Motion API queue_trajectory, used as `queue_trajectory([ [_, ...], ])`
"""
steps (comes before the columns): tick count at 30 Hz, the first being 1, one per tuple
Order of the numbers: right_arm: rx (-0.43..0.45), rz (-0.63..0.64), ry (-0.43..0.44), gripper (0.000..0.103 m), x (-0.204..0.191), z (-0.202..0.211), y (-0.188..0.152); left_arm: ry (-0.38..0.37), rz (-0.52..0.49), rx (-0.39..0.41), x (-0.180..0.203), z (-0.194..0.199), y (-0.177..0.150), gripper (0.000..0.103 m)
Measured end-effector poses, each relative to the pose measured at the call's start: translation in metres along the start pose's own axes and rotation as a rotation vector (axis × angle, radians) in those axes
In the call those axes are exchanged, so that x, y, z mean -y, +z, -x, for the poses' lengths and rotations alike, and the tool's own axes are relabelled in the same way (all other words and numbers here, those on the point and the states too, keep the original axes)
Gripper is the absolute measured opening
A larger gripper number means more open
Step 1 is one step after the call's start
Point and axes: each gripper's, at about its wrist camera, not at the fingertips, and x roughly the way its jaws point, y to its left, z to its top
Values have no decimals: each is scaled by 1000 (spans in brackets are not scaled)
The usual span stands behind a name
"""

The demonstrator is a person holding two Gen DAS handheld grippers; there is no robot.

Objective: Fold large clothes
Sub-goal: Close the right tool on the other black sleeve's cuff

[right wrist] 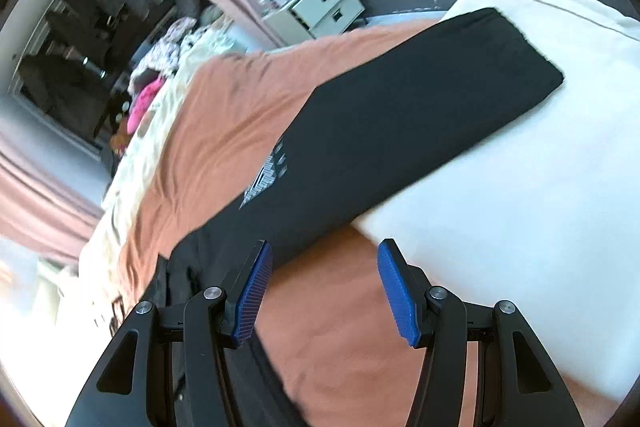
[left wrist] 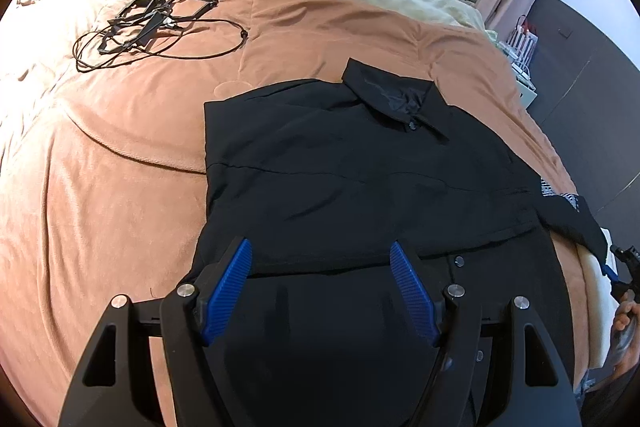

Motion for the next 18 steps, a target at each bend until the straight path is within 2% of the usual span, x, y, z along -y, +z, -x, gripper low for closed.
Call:
queue_trajectory([
  [6,38,-45,-39,56,24,-3,18,19,-4,5,-12,-8,1,72],
  [15,87,-123,-112,56,48,-34,32,59,-28,15,-31,-14,-1,72],
  [17,106,-132,-128,44,51,-38,35,64,-14,18,-38,-12,-2,72],
  [18,119,-136,-140,20,53,-39,38,65,-10,19,-40,-11,-2,72],
])
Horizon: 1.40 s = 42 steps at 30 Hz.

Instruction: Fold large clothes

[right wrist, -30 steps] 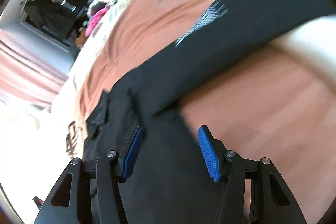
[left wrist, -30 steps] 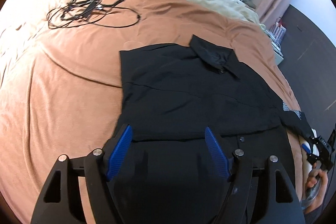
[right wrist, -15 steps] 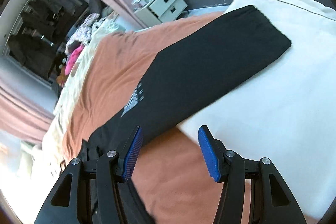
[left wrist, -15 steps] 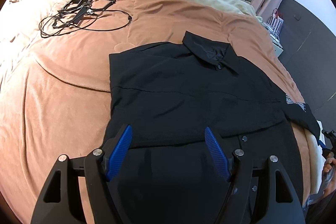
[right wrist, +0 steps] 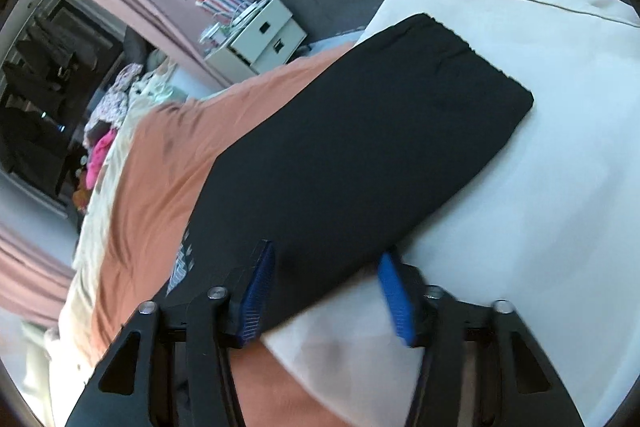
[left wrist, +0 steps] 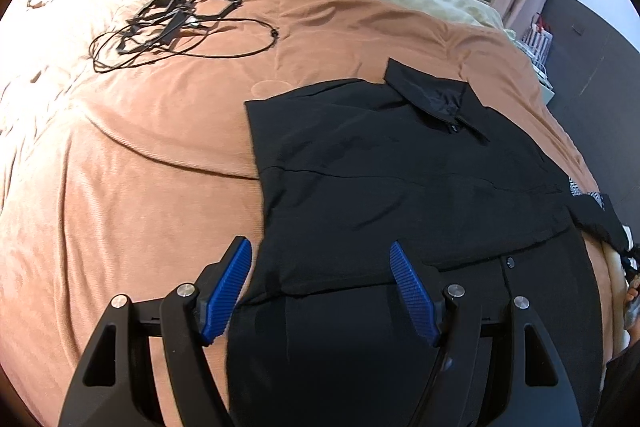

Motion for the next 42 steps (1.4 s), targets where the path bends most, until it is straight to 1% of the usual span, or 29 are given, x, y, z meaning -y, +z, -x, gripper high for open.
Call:
queue_trajectory([
  [1,7,-2,-9,7,1,-2,3,3,5,3,-3,2,0,72],
  [3,23,-1,15,4,2,1,9,7,15,7,-7,7,-2,72],
  [6,94,84,33,4,-20,23,15,8,37,6,-16,18,-4,72],
  [7,120,117,46,4,-32,34,16,10,42,7,-18,23,-5,72],
  [9,142,162,90,4,-56,52,20,13,49,13,-22,35,-6,72],
  [11,144,199,143,4,-79,68,24,18,60,21,-27,49,-7,72],
  [14,145,286,226,4,-129,95,21,23,74,32,-34,68,-9,72],
  [19,140,409,314,4,-199,128,1,47,99,52,-48,99,-16,72],
  [23,109,490,371,4,-247,142,-24,56,142,59,-61,120,-26,72],
  [25,86,534,398,4,-270,146,-43,67,151,58,-65,127,-29,72],
  [32,17,678,454,4,-328,147,-107,86,204,70,-90,156,-50,72],
  [37,-27,771,466,4,-352,139,-160,117,219,74,-109,173,-63,72],
  [42,-118,845,481,4,-365,116,-214,157,239,79,-131,188,-74,72],
])
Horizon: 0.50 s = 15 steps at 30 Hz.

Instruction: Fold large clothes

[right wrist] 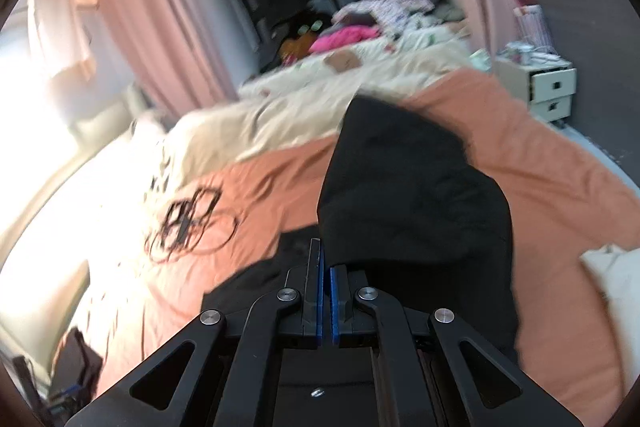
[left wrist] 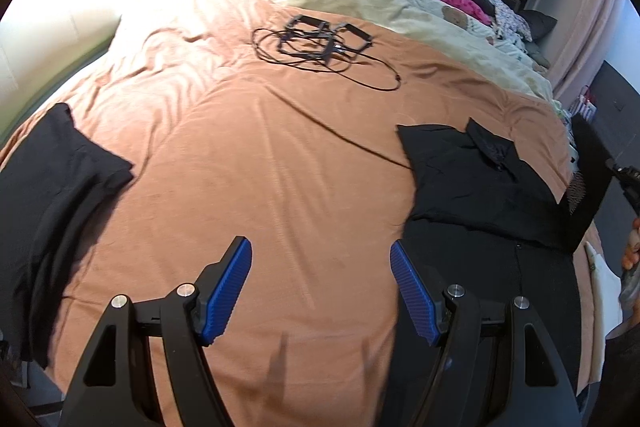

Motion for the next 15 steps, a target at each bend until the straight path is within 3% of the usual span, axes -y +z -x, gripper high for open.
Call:
queue_trajectory([
  [8,-203,49,57,6,-43,-77,-71,38,19,-10,-24,3,-5,72],
  [9,-230,52,52,11,-48,-86,-78,38,20,-9,-24,3,-5,72],
  [10,-272,52,54,30,-49,-97,-88,36,20,-8,-25,3,-5,72],
  [11,-303,44,67,42,-50,-103,-94,33,20,-7,-24,4,-5,72],
  [12,-350,21,92,63,-51,-111,-105,28,19,-8,-23,3,-5,72],
  [15,-393,-3,126,68,-47,-108,-120,8,8,-13,-16,2,-5,72],
])
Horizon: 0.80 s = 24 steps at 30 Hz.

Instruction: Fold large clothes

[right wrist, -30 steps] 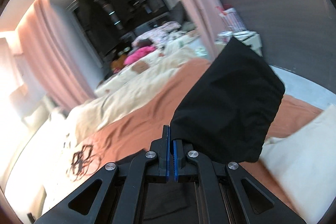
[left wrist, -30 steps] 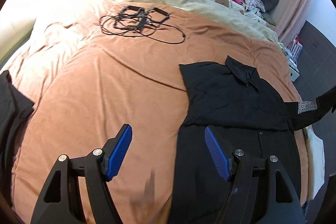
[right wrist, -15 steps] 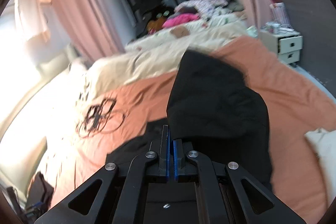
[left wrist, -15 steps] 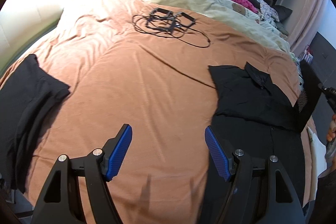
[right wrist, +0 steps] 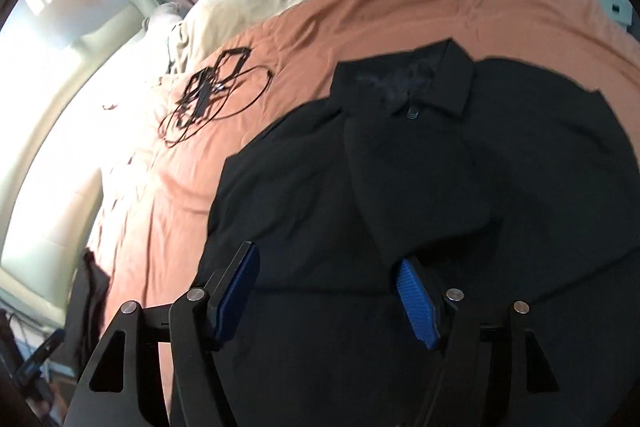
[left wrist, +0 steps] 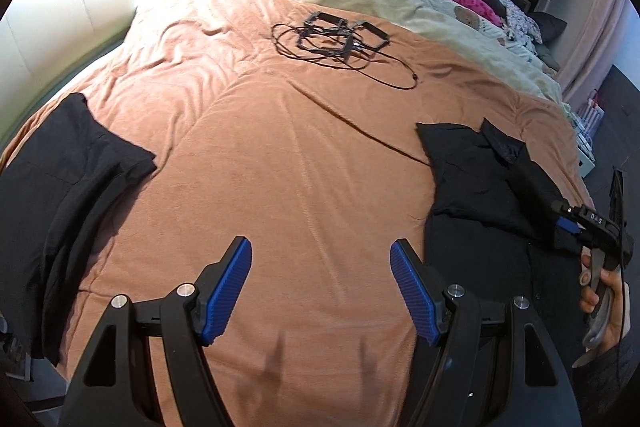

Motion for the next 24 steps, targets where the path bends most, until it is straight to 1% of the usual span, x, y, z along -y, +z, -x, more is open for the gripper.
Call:
queue_trajectory([
  [3,-26,-8,19,69,4,14,-11,-28,-27,6,17,-2,3,72],
  [4,-26,-14,27,71,8,22,-12,-37,-34,7,23,-3,4,72],
  [5,-22,-16,29,73,12,31,-14,-51,-42,5,31,-5,5,72],
  [7,5,-18,15,81,21,51,-12,-78,-58,-1,47,-11,7,72],
  [8,20,-19,6,81,26,61,-12,-95,-73,-6,60,-15,8,72],
  [12,69,-41,-58,81,58,99,-11,-154,-120,-25,103,-29,13,72],
  [15,92,-68,-101,81,85,117,-17,-184,-167,-42,139,-40,15,72],
  [20,108,-122,-151,81,125,127,-23,-224,-263,-62,201,-56,20,72],
  [22,119,-160,-172,77,145,129,-25,-237,-299,-70,225,-63,22,72],
  [24,121,-192,-196,75,162,130,-24,-253,-336,-83,251,-74,23,72],
])
